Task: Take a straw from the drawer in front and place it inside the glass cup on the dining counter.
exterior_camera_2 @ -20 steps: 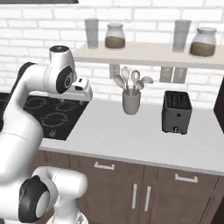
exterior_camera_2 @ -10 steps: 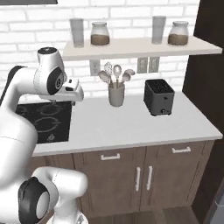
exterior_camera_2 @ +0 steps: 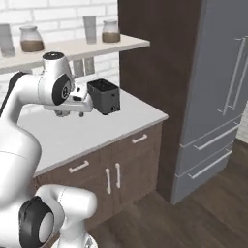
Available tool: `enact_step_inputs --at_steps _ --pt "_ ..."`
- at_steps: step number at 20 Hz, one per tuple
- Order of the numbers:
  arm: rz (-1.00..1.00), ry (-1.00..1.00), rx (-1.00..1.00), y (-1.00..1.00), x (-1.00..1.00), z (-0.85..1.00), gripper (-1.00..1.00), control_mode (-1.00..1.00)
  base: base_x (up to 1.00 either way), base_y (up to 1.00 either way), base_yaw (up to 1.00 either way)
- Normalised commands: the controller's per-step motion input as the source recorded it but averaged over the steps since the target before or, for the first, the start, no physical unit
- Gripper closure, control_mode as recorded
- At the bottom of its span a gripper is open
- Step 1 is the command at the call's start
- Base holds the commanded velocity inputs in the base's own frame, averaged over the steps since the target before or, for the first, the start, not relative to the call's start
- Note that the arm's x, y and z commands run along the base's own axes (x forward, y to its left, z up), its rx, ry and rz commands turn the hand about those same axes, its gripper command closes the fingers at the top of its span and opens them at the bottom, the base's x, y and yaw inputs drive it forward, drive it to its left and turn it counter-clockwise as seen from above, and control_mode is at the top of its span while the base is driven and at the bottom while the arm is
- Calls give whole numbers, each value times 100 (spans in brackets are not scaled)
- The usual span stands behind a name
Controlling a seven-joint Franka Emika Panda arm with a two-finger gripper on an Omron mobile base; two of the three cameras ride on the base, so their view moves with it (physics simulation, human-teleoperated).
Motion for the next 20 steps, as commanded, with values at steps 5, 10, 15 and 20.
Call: enact_step_inputs --at_steps 5,10,15,20 --pt "0 0 0 0 0 0 -100 100 -3 77 -63" --pt "0 0 0 0 0 0 -100 100 -11 82 -44" --pt "0 0 0 0 0 0 -100 100 -32 66 -28" --pt "0 0 0 0 0 0 -100 100 -55 46 -21"
